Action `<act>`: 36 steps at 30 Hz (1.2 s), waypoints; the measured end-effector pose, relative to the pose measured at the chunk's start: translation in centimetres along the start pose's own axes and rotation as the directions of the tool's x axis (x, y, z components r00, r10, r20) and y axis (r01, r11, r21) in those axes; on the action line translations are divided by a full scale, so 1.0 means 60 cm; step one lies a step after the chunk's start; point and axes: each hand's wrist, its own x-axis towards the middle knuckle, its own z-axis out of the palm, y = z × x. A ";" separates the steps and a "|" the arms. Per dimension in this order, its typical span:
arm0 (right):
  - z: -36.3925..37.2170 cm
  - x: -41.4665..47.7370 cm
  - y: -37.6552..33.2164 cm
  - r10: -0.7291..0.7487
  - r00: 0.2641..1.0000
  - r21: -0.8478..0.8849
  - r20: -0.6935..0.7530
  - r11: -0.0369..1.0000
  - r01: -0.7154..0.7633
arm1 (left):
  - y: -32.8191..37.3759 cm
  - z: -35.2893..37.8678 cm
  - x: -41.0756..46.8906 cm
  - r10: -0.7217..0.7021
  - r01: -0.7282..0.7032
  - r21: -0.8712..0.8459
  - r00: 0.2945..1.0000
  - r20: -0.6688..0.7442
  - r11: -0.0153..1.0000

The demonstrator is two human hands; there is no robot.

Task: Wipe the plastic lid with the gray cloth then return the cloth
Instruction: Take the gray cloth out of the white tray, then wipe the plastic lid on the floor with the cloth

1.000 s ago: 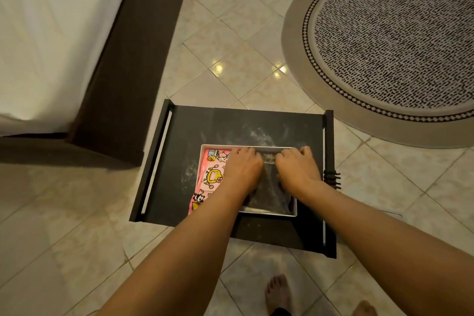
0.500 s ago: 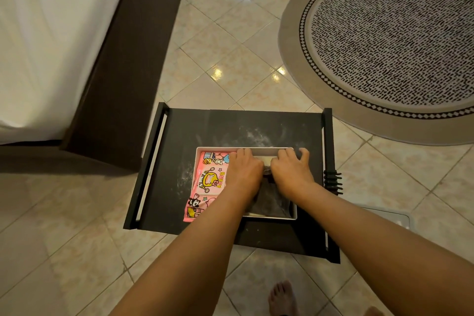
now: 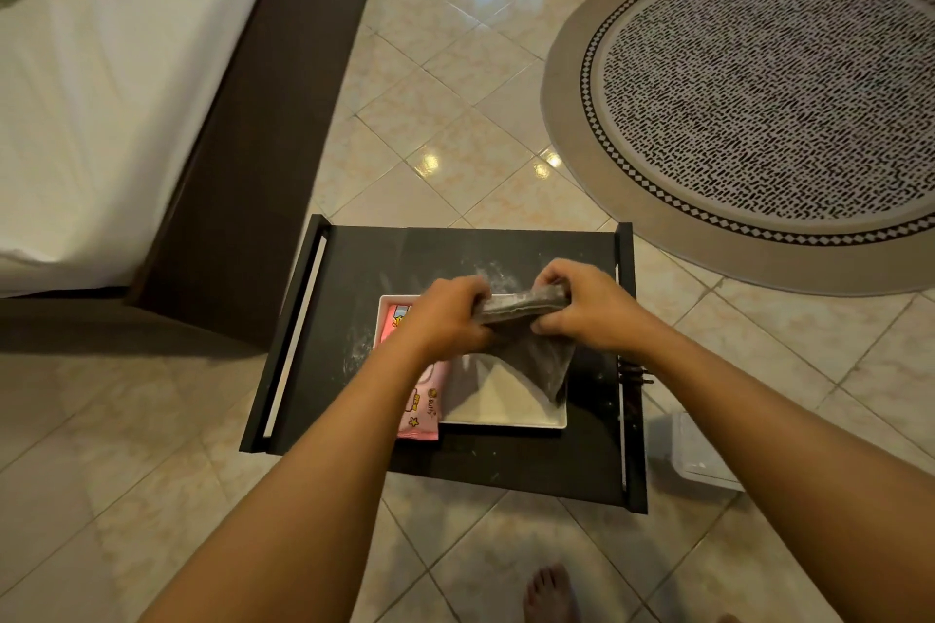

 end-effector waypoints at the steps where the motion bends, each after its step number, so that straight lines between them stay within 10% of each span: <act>1: -0.014 -0.005 0.001 0.004 1.000 0.081 -0.013 0.997 -0.003 | 0.007 -0.011 -0.004 -0.016 0.014 -0.104 1.000 -0.021 0.995; 11: -0.146 -0.089 0.041 0.007 0.989 0.493 -0.145 0.868 0.066 | 0.100 -0.017 -0.026 -0.071 0.041 -0.741 0.997 -0.009 0.670; 25: -0.283 -0.220 0.243 -0.038 0.883 0.414 -0.467 0.873 0.257 | 0.340 0.172 0.056 0.045 -0.217 -0.671 0.964 -0.264 0.709; 36: -0.247 -0.316 0.444 -0.020 0.893 0.330 -0.450 0.925 0.187 | 0.373 0.400 0.059 0.068 -0.284 -0.626 0.936 -0.346 0.726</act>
